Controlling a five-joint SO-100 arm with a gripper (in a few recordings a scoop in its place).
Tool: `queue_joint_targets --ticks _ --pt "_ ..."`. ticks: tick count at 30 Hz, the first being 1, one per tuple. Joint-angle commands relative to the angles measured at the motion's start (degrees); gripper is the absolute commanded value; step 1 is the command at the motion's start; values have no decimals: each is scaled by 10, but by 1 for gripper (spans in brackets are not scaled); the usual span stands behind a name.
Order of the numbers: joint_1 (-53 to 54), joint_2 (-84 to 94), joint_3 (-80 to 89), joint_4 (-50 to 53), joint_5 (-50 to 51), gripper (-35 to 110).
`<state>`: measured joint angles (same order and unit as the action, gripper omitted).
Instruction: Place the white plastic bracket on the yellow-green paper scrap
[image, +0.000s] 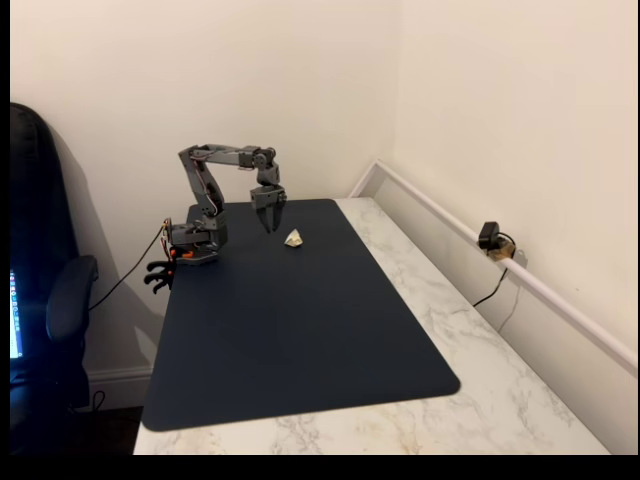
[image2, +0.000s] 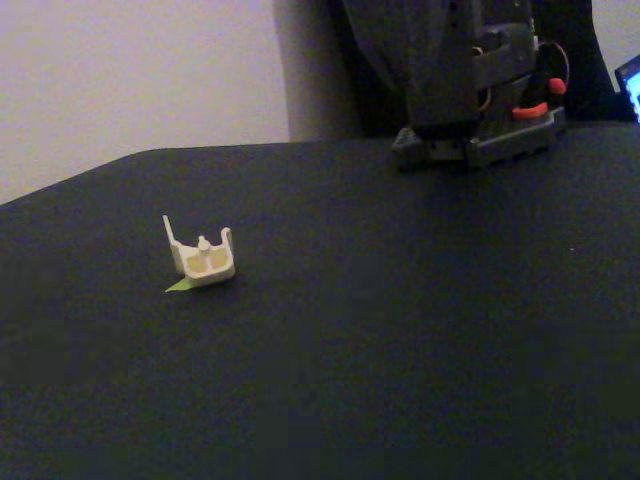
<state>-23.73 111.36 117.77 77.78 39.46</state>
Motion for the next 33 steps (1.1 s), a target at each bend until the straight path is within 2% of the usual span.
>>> queue_joint_targets --ticks 1,10,18,33 --pt "0 55 40 -24 -5 2" --pt "4 156 133 -41 1 4" --pt "3 142 212 -152 25 5" --pt "-3 171 244 -171 14 5"
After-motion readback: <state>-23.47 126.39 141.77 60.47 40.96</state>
